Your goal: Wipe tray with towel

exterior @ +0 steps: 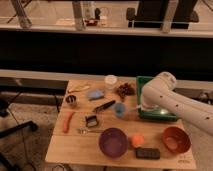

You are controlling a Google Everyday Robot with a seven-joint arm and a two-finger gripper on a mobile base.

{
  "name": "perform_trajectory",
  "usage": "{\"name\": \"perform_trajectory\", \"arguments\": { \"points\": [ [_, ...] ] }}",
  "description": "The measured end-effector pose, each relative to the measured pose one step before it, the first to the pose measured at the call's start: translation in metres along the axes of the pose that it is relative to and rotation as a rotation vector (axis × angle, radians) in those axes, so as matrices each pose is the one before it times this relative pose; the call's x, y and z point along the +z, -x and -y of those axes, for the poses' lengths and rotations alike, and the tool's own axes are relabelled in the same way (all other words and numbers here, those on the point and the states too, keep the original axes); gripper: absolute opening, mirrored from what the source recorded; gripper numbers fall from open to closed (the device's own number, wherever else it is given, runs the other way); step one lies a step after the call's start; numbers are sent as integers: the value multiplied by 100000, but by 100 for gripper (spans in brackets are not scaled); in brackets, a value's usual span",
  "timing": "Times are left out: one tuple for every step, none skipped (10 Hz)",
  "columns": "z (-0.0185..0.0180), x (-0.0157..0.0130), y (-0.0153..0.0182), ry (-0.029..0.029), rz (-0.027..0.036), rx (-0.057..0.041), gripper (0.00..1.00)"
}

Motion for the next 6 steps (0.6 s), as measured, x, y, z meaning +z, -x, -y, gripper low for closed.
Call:
{"name": "perform_trajectory", "arguments": {
  "points": [
    [256, -36, -408, -489, 829, 2157, 0],
    [292, 82, 28, -189, 1100, 1313, 0],
    [317, 88, -248, -261, 427, 1227, 0],
    [235, 118, -371, -119, 14, 729, 0],
    [436, 336, -527, -9, -395, 655, 0],
    [341, 277, -237, -6, -194, 282, 0]
  ]
}}
